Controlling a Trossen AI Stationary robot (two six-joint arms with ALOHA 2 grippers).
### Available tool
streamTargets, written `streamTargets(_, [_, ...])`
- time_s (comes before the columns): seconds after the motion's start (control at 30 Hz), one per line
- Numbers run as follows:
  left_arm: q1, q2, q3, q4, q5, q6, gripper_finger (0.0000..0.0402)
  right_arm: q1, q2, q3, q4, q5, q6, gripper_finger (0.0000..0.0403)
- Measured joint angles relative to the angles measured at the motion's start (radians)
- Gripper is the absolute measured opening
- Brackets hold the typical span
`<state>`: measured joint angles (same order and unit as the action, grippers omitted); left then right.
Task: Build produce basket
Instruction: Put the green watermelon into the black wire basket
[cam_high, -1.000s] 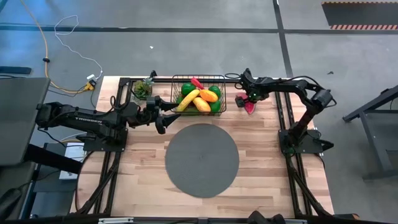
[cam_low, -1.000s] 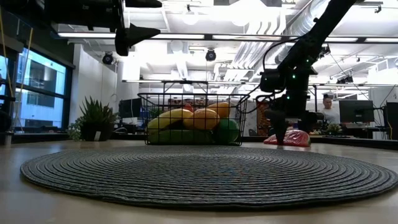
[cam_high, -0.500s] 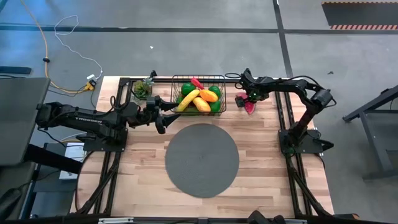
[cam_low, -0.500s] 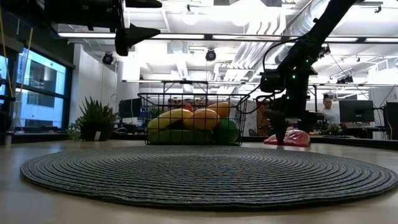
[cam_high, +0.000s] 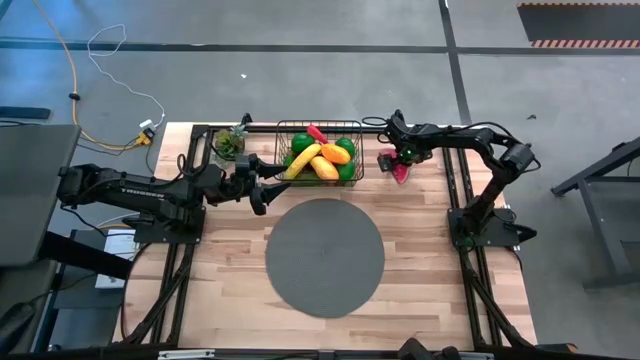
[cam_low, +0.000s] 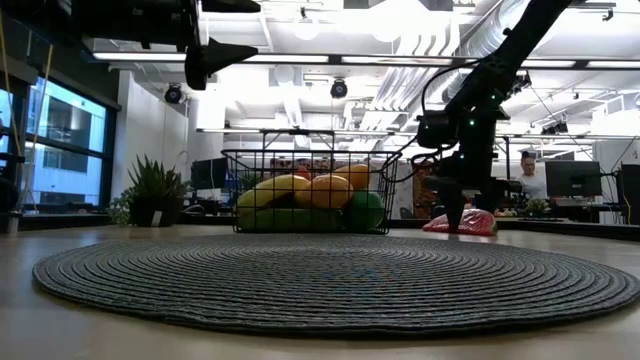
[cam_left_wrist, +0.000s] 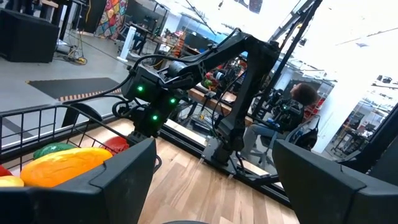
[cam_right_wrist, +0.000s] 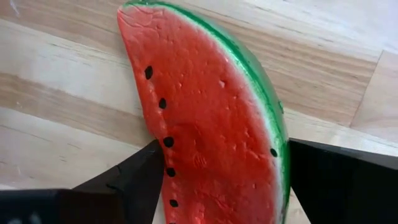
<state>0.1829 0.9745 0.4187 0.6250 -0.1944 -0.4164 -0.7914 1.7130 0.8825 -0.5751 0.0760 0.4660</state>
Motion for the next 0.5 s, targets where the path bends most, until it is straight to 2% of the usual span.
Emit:
streamTargets(0.3, [0.000, 0.000, 0.000, -0.003, 0.000, 0.000, 0.0310, 0.000, -0.004, 0.000, -0.001, 0.000, -0.002, 0.0272])
streamTargets(0.5, [0.000, 0.000, 0.000, -0.008, 0.000, 0.000, 0.0310, -0.001, -0.083, -0.011, -0.014, 0.015, -0.078, 0.0272])
